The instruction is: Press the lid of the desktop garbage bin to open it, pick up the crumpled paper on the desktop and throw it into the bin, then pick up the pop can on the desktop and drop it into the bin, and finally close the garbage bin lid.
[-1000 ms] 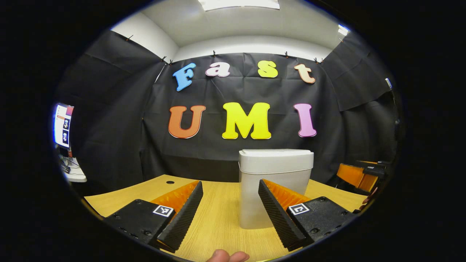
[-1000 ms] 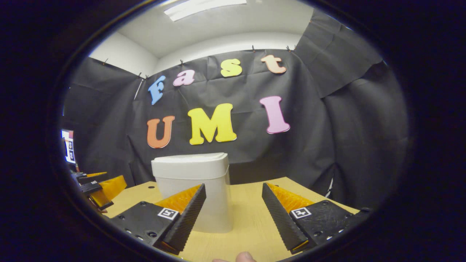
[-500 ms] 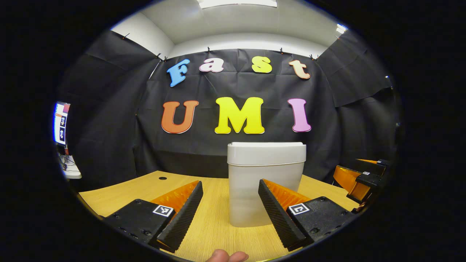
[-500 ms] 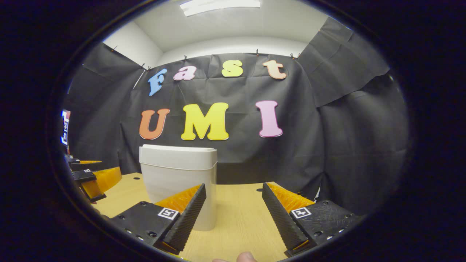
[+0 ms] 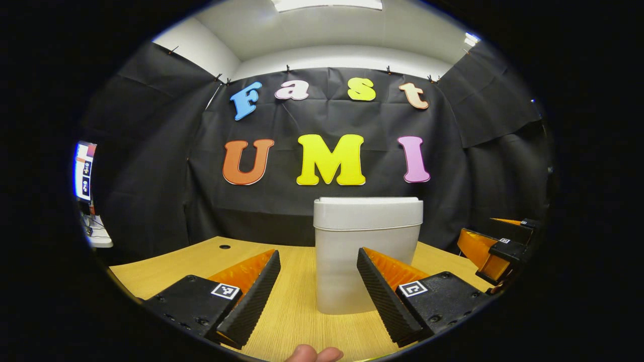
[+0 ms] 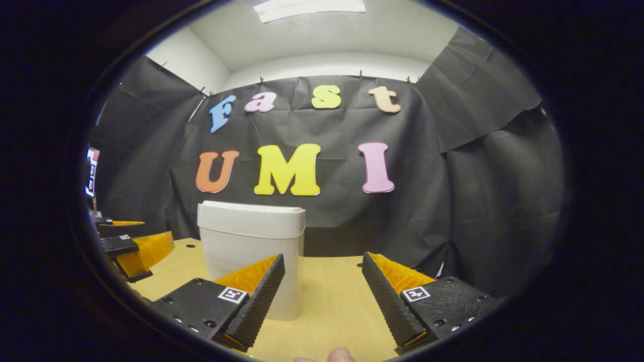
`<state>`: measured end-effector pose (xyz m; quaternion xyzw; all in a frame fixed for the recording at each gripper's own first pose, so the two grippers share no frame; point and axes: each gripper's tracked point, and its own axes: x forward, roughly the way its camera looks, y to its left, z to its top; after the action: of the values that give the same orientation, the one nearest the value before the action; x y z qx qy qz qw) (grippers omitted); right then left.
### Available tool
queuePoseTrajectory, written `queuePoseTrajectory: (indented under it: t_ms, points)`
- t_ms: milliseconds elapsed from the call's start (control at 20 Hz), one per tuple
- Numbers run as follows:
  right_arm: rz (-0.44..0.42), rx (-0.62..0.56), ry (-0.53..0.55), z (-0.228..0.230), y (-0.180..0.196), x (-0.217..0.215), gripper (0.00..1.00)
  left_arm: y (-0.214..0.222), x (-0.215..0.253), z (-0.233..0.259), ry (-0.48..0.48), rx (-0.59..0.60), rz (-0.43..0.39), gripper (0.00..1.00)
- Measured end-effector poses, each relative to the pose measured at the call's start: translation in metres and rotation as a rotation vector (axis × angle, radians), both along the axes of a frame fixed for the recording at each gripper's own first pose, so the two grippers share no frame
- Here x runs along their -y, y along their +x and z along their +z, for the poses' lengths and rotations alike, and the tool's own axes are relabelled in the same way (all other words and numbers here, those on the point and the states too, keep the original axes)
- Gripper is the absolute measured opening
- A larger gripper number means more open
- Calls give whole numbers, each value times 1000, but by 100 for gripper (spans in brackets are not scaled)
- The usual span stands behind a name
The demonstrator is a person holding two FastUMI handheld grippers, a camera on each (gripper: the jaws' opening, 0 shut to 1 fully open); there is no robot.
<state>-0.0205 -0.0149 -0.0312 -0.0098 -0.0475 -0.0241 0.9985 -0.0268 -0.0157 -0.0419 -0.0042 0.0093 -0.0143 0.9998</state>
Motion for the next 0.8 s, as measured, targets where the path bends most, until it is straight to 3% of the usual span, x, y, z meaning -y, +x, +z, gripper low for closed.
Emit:
queuePoseTrajectory:
  t_ms: [800]
  points:
    - [-20,1,-16,2,-8,-3,95,-5,0,3,7,11,-16,98]
